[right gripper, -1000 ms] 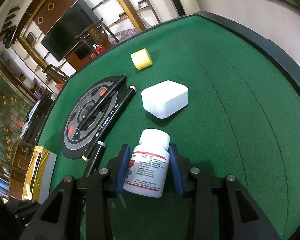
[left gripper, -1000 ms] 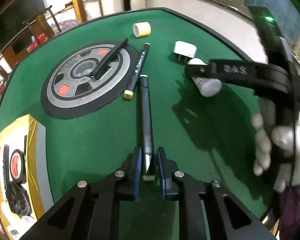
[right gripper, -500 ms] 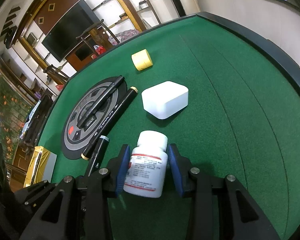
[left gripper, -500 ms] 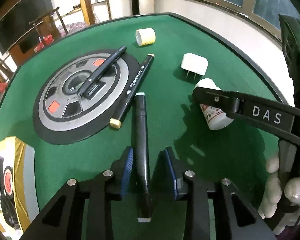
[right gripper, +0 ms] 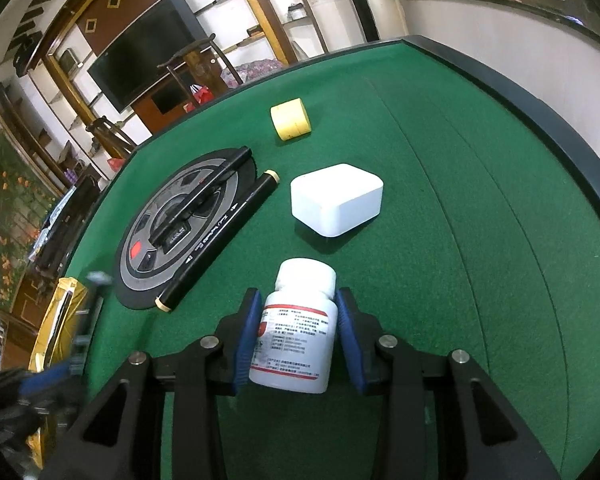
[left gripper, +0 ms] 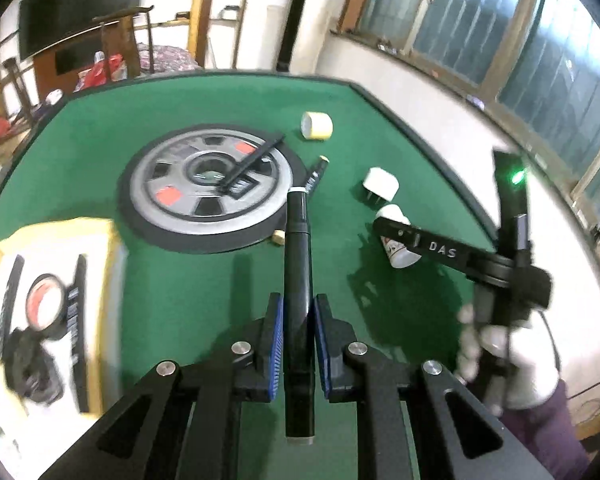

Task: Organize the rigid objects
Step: 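Grasp a black marker with the left tool while the right tool holds the red-label bottle, then carry the marker and bottle to the tray and release both tools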

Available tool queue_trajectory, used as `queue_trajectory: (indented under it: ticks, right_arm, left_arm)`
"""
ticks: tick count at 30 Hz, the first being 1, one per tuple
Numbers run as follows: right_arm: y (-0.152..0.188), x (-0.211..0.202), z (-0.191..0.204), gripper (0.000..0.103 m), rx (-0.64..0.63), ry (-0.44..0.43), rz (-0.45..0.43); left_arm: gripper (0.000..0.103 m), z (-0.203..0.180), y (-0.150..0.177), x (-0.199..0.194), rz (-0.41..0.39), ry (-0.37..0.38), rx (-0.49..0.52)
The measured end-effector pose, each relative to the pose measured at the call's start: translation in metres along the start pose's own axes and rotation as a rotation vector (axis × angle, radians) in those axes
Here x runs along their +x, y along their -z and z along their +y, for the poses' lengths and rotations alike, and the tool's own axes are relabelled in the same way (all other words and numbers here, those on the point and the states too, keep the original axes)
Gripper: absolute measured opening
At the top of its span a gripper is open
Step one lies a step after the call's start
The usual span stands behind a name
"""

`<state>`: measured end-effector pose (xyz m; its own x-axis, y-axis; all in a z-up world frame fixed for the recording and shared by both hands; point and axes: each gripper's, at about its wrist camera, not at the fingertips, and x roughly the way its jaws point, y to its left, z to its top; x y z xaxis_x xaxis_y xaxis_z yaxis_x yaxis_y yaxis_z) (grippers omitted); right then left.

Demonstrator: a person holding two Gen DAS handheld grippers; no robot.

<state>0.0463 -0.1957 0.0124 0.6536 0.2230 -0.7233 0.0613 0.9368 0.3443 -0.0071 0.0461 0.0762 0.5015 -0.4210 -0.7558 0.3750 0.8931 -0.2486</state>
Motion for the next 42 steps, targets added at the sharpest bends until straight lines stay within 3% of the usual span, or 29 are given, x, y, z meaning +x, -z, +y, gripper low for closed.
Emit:
queue_trajectory:
  ticks: [4,10,16,19,25,33,36,42]
  right_arm:
    - [0.002,0.000,-0.002,0.036,0.008,-0.021,-0.019]
    - [0.009,-0.008,0.003,0.036,0.073,-0.097,-0.008]
    - [0.020,-0.027,0.058,0.036,0.013,-0.193,0.022]
    - [0.022,-0.033,0.088,0.036,-0.032,-0.231,0.040]
    - [0.038,-0.038,0.156,0.037,-0.112,-0.342,0.102]
    - [0.087,-0.040,0.247,0.037,-0.240,-0.475,0.212]
    - [0.108,-0.038,0.273,0.037,-0.303,-0.470,0.234]
    - [0.144,-0.029,0.310,0.037,-0.427,-0.356,0.249]
  left_arm:
    - [0.014,0.037,0.012,-0.038,-0.038,0.018,-0.088]
    - [0.014,0.108,0.031,-0.083,-0.098,-0.051,-0.202]
    - [0.014,0.184,0.050,-0.101,-0.125,-0.098,-0.371]
    - [0.014,0.202,0.058,-0.102,-0.130,-0.126,-0.401]
    - [0.015,0.209,0.071,-0.096,-0.089,-0.131,-0.400]
    - [0.015,0.222,0.083,-0.093,-0.081,-0.103,-0.408]
    - [0.015,0.227,0.085,-0.091,-0.083,-0.085,-0.421]
    - [0.015,0.225,0.090,-0.096,-0.095,-0.066,-0.406]
